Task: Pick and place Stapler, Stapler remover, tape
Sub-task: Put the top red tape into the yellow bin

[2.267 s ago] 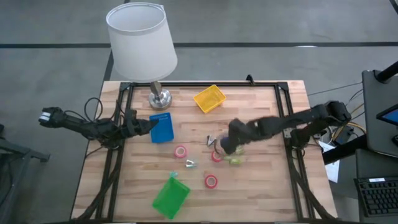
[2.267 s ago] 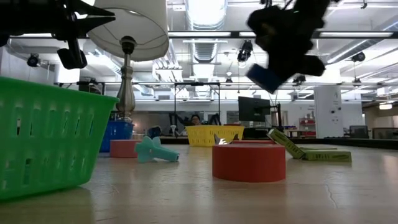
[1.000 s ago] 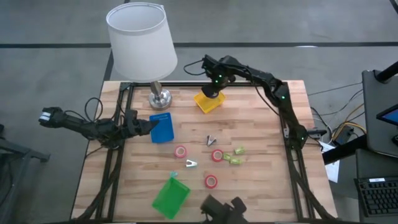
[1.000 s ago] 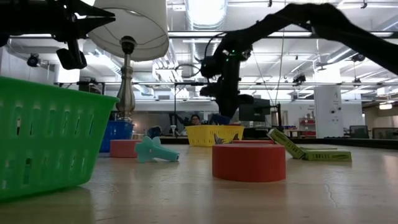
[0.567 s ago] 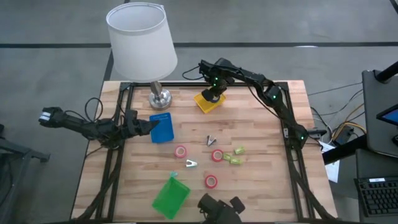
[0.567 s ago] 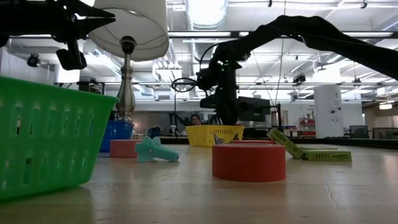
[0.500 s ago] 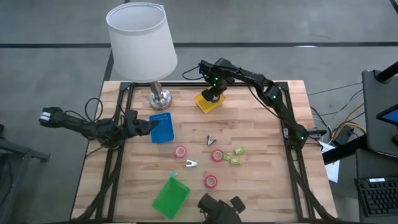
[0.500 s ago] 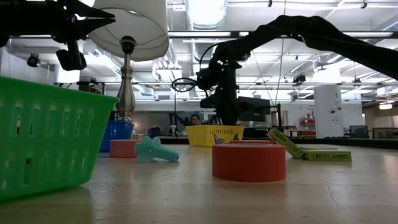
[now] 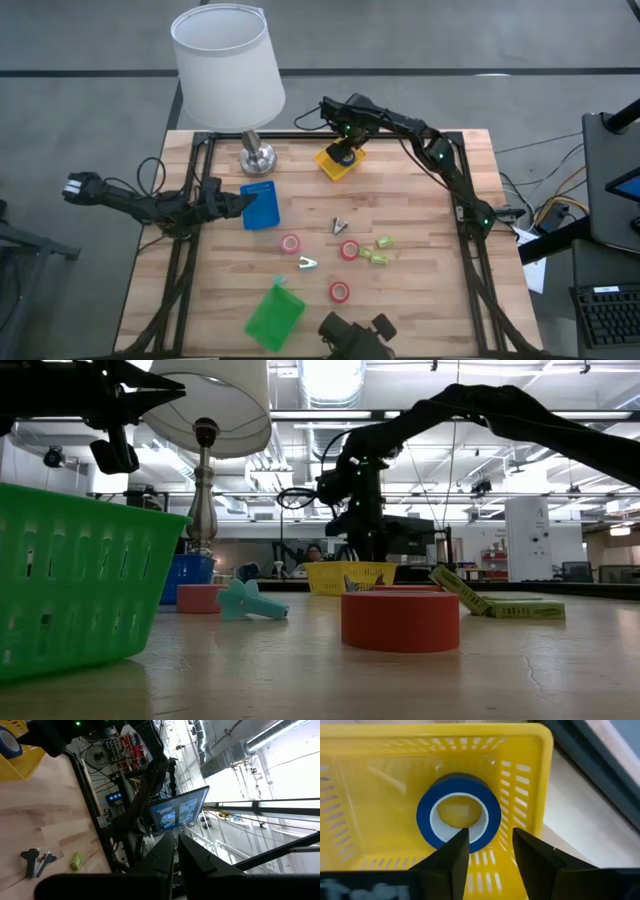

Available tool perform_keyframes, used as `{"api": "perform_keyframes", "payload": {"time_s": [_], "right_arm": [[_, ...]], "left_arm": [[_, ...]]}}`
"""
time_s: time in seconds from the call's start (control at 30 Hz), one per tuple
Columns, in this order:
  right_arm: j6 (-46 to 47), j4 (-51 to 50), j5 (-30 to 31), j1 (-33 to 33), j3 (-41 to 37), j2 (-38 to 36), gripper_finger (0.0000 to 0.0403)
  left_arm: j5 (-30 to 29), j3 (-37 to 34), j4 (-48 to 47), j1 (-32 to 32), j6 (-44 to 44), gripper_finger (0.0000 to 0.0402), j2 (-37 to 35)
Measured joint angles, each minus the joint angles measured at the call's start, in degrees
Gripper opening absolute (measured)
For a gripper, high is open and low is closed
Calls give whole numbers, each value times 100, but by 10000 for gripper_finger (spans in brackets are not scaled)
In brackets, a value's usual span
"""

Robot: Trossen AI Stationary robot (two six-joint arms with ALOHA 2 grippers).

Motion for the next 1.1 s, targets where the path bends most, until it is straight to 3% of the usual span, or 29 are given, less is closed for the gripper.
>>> {"api": "perform_keyframes", "payload": {"time_s": [0.43,0.9,1.1], "right_arm": [[-458,-169,69,566,0,-1016,140],[-555,-631,-398,2242,-212,-1586,142],[-543,-392,-841,2850,-887,-1690,148]], "left_arm": [[59,0,2,0,0,28,-2],[234,0,2,0,2,28,-2],[312,0,2,0,-4,28,-2]]}}
